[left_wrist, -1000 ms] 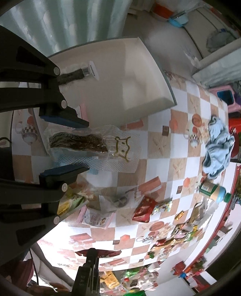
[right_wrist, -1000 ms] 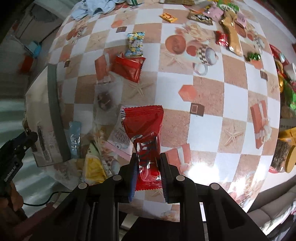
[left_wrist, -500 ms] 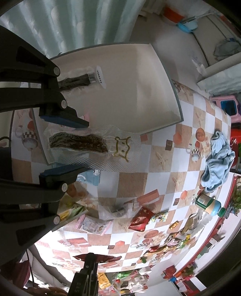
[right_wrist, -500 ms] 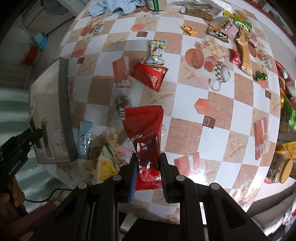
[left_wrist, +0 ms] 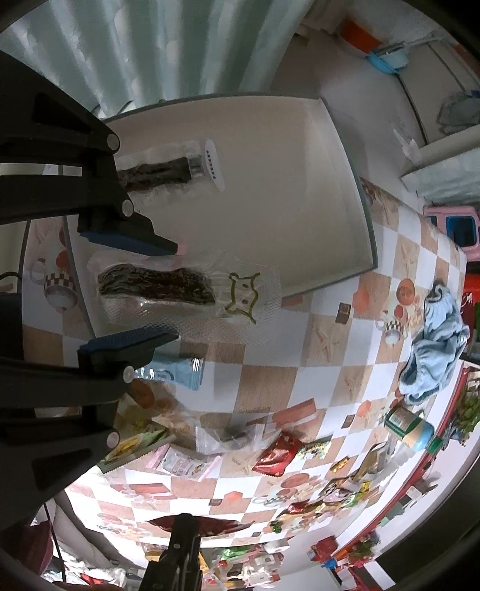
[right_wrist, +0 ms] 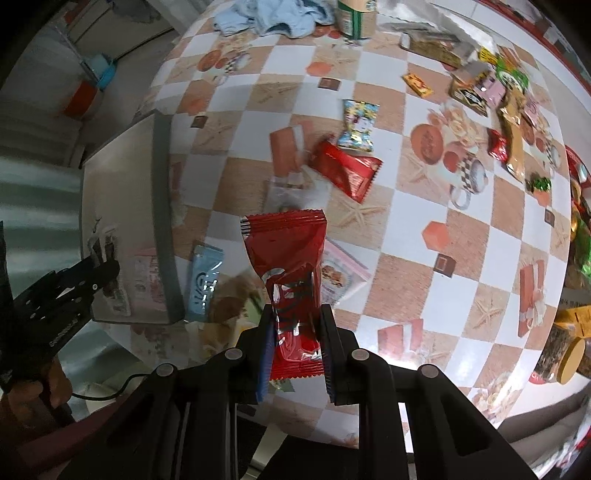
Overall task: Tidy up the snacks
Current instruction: 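Carry the jerky bag in the left tool and red bar in the right tool to the tray, then open the left tool to drop the jerky bag while the right tool releases the red bar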
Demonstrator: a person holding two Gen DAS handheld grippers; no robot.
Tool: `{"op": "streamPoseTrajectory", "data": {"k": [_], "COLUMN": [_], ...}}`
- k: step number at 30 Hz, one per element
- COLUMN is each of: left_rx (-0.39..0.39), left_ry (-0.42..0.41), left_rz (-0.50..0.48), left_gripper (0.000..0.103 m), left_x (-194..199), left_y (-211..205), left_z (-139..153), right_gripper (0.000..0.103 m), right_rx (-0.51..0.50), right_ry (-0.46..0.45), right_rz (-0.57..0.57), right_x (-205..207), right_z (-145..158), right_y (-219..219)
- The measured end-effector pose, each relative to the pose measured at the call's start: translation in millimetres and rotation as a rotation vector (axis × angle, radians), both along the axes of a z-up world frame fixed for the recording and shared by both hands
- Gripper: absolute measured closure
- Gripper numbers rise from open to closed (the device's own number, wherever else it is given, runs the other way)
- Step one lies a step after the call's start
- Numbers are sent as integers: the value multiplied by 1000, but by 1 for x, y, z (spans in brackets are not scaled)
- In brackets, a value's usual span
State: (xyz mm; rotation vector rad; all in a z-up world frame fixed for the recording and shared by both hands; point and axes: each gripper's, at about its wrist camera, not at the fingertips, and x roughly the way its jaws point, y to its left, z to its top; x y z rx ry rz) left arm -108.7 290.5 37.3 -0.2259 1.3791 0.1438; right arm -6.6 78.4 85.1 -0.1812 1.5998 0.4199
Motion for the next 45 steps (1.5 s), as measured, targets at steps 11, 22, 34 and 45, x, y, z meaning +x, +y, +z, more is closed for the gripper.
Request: {"op": "streamPoseTrajectory", "data": {"k": [11,22,34,45], "left_rx": [9,12,-4,-8], "left_ry": [-1,7,17,33], "left_rz": [95,181,218,221], "left_gripper": [61,61,61,61], "left_x": [-10,-23,-21,-9], "left_y": [39,76,98,111], "left_z": [-3,-7,-15,-30], "right_gripper": [79,79,79,79], "right_rx": [20,43,50,58], "right_ry": [2,21,61,93], "right_rz": [117,272,348,350], "right_x": [1,-11,-18,-18], "right_z": [1,-5,-21,-40], "right_y": [57,129,183,212]}}
